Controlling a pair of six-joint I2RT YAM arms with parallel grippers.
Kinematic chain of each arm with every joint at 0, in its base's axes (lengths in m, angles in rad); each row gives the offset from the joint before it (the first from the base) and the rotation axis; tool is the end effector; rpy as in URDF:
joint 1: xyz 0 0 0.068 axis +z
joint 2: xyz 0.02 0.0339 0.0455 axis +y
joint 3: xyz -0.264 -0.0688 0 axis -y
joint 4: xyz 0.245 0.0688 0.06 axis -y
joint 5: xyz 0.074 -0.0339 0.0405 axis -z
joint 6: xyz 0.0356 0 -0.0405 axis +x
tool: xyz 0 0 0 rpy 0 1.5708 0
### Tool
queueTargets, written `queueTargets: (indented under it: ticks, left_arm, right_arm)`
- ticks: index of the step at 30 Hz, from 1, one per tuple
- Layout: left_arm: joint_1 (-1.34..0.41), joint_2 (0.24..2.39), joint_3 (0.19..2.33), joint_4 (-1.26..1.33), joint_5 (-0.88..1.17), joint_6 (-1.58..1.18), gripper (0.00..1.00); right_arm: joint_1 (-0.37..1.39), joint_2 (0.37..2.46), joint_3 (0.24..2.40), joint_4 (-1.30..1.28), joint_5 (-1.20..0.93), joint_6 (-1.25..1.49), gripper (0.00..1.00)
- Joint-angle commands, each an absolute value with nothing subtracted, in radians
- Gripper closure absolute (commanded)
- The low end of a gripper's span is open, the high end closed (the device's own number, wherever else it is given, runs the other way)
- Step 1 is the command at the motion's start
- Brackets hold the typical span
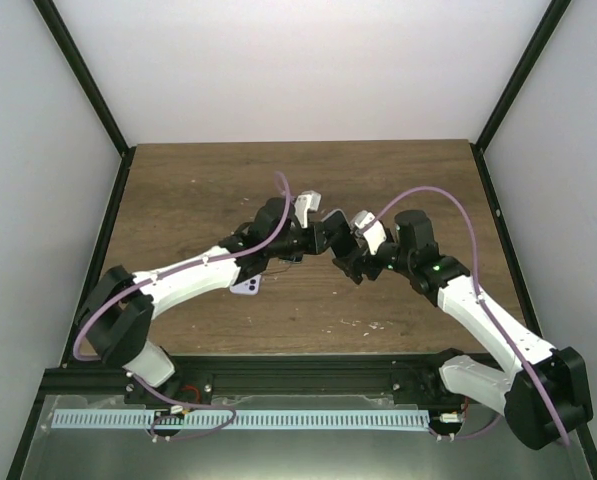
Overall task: Take the phone out of the phone case
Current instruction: Pick up the phone at the center of the board, then remove the phone case from the phone.
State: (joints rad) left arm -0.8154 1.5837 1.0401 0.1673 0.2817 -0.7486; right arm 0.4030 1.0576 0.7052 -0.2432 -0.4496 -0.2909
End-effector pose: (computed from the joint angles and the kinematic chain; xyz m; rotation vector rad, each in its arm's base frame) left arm 0.2429 -0.2723 0.2623 0.2802 2.1508 -1.2519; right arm 0.2044 0.1040 0.2557 -0.9691 1.9191 0.5507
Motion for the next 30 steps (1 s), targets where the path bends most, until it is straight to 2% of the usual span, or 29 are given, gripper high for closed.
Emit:
queueTargets:
  ticks: [1, 6, 10, 14, 17, 19, 22, 30]
  left_arm:
    - [-0.78, 1.449, 1.056, 0.071, 0.366, -0.611, 1.0]
    - [-0.694, 1.284, 0.971, -0.015, 0.556, -0.475, 1.0]
    - [-0.68, 1.153, 0.919, -0.076, 0.717, -0.307, 1.0]
    - [-0.68, 1.05, 0.888, -0.104, 0.818, -0.228, 1.0]
    - [-0.68, 1.02, 0.876, -0.103, 0.89, -0.188, 1.0]
    - [-0.68, 1.013, 0.866, -0.097, 0.916, -0.173, 1.0]
    - [-0.68, 1.014, 0.843, -0.072, 0.945, -0.177, 1.0]
    - [-0.68, 0.99, 0.82, -0.039, 0.931, -0.188, 1.0]
  right_arm:
    - [0.399, 1.035, 0.798, -0.257, -0.388, -0.306, 0.0]
    - [0.397, 0.983, 0.885, -0.376, -0.401, -0.298, 0.0]
    - [0.397, 0.979, 0.939, -0.52, -0.664, -0.37, 0.0]
    - [0.397, 1.017, 1.01, -0.683, -0.924, -0.475, 0.16]
    - [0.401, 1.044, 1.018, -0.739, -1.025, -0.495, 0.29]
    - [0.412, 1.059, 1.015, -0.764, -1.078, -0.515, 0.35]
    - [0.434, 1.067, 1.011, -0.782, -1.14, -0.543, 0.37]
    - [0.508, 1.062, 1.006, -0.814, -1.169, -0.593, 0.35]
